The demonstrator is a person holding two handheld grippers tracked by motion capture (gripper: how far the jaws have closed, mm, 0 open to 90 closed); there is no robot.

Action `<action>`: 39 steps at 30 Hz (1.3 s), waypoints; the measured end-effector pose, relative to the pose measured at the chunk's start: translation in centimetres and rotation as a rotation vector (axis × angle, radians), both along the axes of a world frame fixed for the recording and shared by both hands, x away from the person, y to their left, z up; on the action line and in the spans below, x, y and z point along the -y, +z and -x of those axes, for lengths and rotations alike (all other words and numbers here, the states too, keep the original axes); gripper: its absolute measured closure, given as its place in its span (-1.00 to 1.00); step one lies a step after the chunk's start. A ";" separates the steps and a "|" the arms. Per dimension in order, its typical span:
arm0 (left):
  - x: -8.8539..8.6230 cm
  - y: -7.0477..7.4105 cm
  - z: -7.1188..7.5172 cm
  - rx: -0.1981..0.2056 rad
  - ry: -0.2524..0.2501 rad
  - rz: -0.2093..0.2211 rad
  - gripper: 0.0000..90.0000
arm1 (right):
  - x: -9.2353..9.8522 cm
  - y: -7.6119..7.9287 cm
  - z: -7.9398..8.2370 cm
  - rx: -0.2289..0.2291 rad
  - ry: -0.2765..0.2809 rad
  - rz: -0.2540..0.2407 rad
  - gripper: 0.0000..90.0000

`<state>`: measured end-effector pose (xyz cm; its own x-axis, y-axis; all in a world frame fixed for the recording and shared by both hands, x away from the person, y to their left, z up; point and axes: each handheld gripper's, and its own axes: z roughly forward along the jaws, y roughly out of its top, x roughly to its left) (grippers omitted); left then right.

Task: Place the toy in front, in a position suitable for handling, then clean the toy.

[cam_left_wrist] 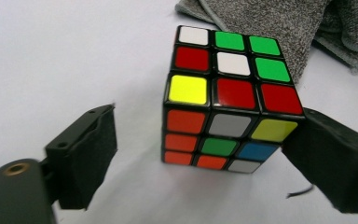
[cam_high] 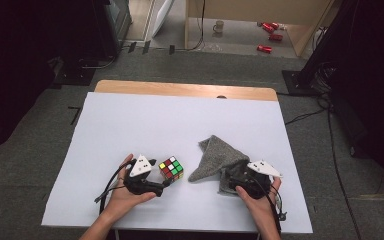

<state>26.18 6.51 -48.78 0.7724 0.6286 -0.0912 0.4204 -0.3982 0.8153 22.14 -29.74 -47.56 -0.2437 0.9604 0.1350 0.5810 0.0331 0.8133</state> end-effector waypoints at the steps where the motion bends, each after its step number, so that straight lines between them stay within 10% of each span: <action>1: -0.2 0.1 0.1 0.001 0.000 -0.001 -0.85 | 0.0 0.0 0.0 -0.001 -0.001 0.000 -0.68; 11: -2.4 0.1 0.2 -0.007 0.048 0.025 -0.91 | -0.4 -0.1 0.0 -0.003 -0.002 0.014 -0.70; 39: -1.1 -0.6 0.2 -0.015 0.043 -0.009 -0.91 | -2.0 1.9 1.1 0.020 -0.011 0.020 -0.88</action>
